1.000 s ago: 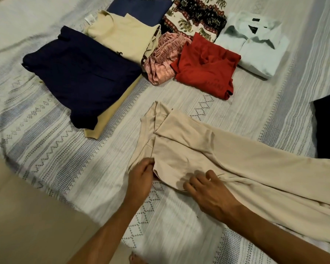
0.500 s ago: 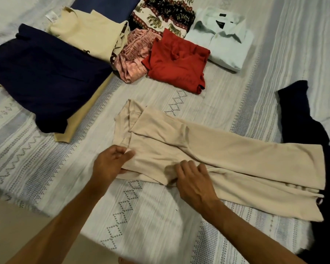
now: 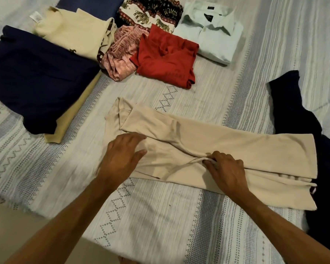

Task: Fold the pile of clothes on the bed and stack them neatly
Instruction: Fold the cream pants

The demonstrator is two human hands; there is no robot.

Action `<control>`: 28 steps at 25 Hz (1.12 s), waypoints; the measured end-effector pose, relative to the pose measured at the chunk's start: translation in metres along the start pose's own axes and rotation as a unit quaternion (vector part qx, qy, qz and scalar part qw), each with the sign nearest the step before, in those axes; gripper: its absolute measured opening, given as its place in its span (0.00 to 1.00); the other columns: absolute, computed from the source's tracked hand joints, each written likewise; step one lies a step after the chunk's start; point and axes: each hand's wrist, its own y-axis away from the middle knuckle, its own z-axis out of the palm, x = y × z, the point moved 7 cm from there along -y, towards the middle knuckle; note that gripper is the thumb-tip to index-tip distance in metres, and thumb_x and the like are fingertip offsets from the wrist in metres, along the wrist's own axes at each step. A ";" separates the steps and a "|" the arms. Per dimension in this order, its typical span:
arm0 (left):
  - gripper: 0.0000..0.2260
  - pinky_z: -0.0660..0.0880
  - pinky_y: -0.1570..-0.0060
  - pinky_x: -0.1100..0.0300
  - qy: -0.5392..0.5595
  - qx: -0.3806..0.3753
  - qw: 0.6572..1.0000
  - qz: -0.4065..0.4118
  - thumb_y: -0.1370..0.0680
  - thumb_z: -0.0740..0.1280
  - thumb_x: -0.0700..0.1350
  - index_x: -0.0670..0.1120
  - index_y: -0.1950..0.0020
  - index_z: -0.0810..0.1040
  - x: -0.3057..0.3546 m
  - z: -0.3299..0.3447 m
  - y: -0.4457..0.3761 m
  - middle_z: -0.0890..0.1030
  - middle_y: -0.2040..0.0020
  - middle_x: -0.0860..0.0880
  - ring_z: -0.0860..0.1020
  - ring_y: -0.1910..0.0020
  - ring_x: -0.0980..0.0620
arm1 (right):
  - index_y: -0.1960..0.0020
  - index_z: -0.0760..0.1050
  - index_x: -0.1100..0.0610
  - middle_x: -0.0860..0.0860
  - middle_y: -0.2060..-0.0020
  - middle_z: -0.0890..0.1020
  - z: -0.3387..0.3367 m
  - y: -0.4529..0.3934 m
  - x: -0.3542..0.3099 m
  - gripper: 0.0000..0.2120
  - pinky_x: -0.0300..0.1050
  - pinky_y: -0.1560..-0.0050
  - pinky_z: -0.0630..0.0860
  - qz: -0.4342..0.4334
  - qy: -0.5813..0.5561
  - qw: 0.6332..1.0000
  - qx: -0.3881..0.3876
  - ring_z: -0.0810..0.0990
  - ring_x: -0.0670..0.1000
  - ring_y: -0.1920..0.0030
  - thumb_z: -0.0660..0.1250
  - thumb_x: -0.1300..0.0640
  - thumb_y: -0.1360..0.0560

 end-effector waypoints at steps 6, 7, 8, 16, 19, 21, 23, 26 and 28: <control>0.13 0.59 0.39 0.48 -0.077 -0.083 0.993 0.027 0.22 0.66 0.64 0.60 0.45 0.85 -0.011 0.003 -0.046 0.82 0.47 0.59 0.74 0.41 0.50 | 0.48 0.75 0.45 0.41 0.54 0.79 0.000 -0.003 0.020 0.11 0.55 0.50 0.76 0.067 -0.165 0.984 -0.005 0.80 0.52 0.50 0.75 0.46 0.24; 0.11 0.58 0.41 0.49 -0.051 -0.077 0.996 -0.007 0.21 0.68 0.63 0.60 0.47 0.85 -0.015 0.001 -0.049 0.83 0.49 0.59 0.74 0.42 0.51 | 0.45 0.75 0.47 0.44 0.52 0.78 -0.006 -0.001 0.020 0.13 0.53 0.51 0.73 0.070 -0.123 0.990 0.024 0.78 0.53 0.49 0.75 0.46 0.25; 0.10 0.58 0.42 0.50 -0.033 -0.068 0.996 -0.046 0.21 0.69 0.61 0.59 0.47 0.85 -0.018 -0.001 -0.051 0.83 0.50 0.59 0.74 0.43 0.50 | 0.41 0.74 0.50 0.48 0.48 0.78 -0.012 0.004 0.017 0.17 0.53 0.50 0.72 0.063 -0.051 0.995 0.061 0.77 0.55 0.47 0.75 0.47 0.25; 0.34 0.52 0.18 0.43 -0.152 -0.124 0.957 0.214 0.16 0.54 0.66 0.53 0.14 0.49 0.067 0.062 0.031 0.45 0.14 0.50 0.45 0.15 0.48 | 0.15 0.45 0.56 0.54 0.15 0.47 0.052 0.090 -0.050 0.35 0.65 0.19 0.46 -0.137 0.066 0.987 -0.061 0.42 0.54 0.16 0.49 0.39 0.14; 0.37 0.58 0.21 0.41 -0.196 -0.126 0.956 0.180 0.17 0.53 0.67 0.48 0.14 0.48 0.053 0.095 0.049 0.46 0.14 0.48 0.48 0.15 0.47 | 0.15 0.48 0.59 0.56 0.16 0.48 0.063 0.097 -0.052 0.32 0.65 0.19 0.49 -0.118 0.076 0.988 -0.069 0.45 0.56 0.16 0.52 0.47 0.14; 0.32 0.61 0.22 0.39 -0.207 -0.103 0.959 0.166 0.16 0.54 0.58 0.47 0.15 0.53 0.052 0.099 0.049 0.51 0.14 0.46 0.54 0.16 0.45 | 0.16 0.52 0.61 0.58 0.16 0.51 0.063 0.097 -0.049 0.33 0.63 0.21 0.53 -0.152 0.084 0.982 -0.069 0.49 0.57 0.16 0.54 0.52 0.18; 0.31 0.64 0.25 0.37 -0.216 -0.072 0.959 0.171 0.20 0.54 0.46 0.45 0.16 0.58 0.050 0.098 0.050 0.56 0.15 0.45 0.60 0.18 0.44 | 0.17 0.57 0.60 0.57 0.17 0.56 0.061 0.094 -0.030 0.33 0.59 0.23 0.56 -0.175 0.101 0.977 -0.075 0.54 0.57 0.17 0.54 0.53 0.21; 0.31 0.68 0.29 0.34 -0.219 -0.065 0.958 0.173 0.22 0.50 0.36 0.42 0.18 0.63 0.046 0.095 0.053 0.61 0.17 0.42 0.66 0.21 0.41 | 0.16 0.54 0.59 0.56 0.17 0.57 0.049 0.103 0.003 0.35 0.57 0.22 0.54 -0.205 0.125 0.966 -0.094 0.53 0.56 0.17 0.50 0.60 0.23; 0.32 0.67 0.29 0.32 -0.218 -0.079 0.960 0.159 0.24 0.50 0.36 0.41 0.17 0.61 0.052 0.091 0.056 0.59 0.17 0.42 0.63 0.20 0.41 | 0.15 0.47 0.55 0.53 0.16 0.52 0.026 0.119 0.022 0.35 0.59 0.21 0.48 -0.235 0.111 0.961 -0.089 0.49 0.54 0.16 0.50 0.59 0.21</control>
